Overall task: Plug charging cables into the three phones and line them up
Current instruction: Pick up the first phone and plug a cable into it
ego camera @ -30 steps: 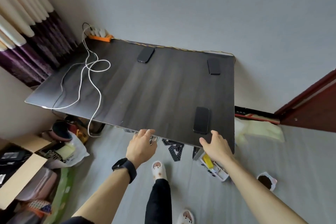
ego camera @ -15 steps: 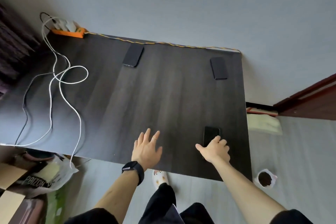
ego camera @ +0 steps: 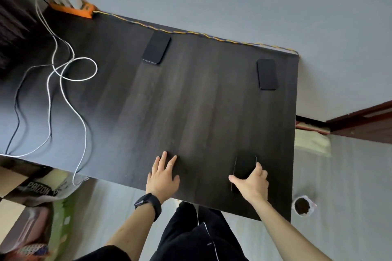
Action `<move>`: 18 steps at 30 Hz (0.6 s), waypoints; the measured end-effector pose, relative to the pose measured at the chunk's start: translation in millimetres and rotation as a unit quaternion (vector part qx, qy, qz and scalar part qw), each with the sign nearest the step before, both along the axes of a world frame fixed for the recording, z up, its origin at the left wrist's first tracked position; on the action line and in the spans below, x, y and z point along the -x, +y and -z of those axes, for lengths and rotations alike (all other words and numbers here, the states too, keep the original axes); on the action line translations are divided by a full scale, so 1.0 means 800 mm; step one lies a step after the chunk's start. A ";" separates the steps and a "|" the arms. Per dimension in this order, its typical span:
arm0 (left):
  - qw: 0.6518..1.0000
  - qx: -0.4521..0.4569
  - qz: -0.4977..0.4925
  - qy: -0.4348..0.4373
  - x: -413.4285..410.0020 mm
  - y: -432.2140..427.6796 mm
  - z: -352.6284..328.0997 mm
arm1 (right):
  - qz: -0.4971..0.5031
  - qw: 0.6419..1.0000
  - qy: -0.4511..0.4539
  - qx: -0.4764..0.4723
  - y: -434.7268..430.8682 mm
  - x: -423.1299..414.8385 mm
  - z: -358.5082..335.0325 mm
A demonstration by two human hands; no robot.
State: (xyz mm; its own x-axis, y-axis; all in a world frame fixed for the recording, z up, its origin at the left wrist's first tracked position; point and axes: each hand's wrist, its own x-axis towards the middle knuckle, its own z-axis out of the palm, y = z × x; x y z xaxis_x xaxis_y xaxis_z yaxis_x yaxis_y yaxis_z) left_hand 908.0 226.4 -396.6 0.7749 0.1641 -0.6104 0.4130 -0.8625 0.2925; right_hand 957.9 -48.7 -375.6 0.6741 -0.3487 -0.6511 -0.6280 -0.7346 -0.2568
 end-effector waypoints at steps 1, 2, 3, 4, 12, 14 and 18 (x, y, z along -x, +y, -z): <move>0.999 0.019 -0.030 0.008 -0.006 -0.004 -0.005 | 0.002 0.999 0.000 -0.035 0.000 -0.005 -0.006; 0.997 0.043 -0.067 0.015 -0.014 -0.008 -0.009 | -0.008 0.997 0.000 -0.071 0.002 -0.010 -0.013; 0.991 0.075 -0.106 0.022 -0.022 -0.011 -0.017 | -0.030 0.994 0.003 -0.105 0.006 -0.012 -0.021; 0.981 0.117 -0.150 0.027 -0.029 -0.013 -0.025 | -0.062 0.989 0.008 -0.136 0.013 -0.013 -0.029; 0.804 0.361 -0.463 -0.095 0.019 0.005 -0.104 | -0.299 0.892 -0.004 -0.340 0.142 0.009 -0.092; 0.736 0.385 -0.545 -0.120 0.057 0.031 -0.110 | -0.343 0.866 0.005 -0.363 0.178 0.019 -0.096; 0.636 0.430 -0.628 -0.128 0.132 0.079 -0.124 | -0.421 0.823 0.046 -0.378 0.239 0.041 -0.098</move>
State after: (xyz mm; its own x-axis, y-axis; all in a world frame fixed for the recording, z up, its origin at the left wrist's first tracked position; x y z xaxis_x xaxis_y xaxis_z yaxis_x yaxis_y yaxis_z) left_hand 802.6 289.4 -297.3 0.4550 0.4428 -0.7726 0.4617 0.6246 0.6298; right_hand 925.4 142.7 -296.9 0.4046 0.7462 -0.5287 -0.0197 -0.5709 -0.8208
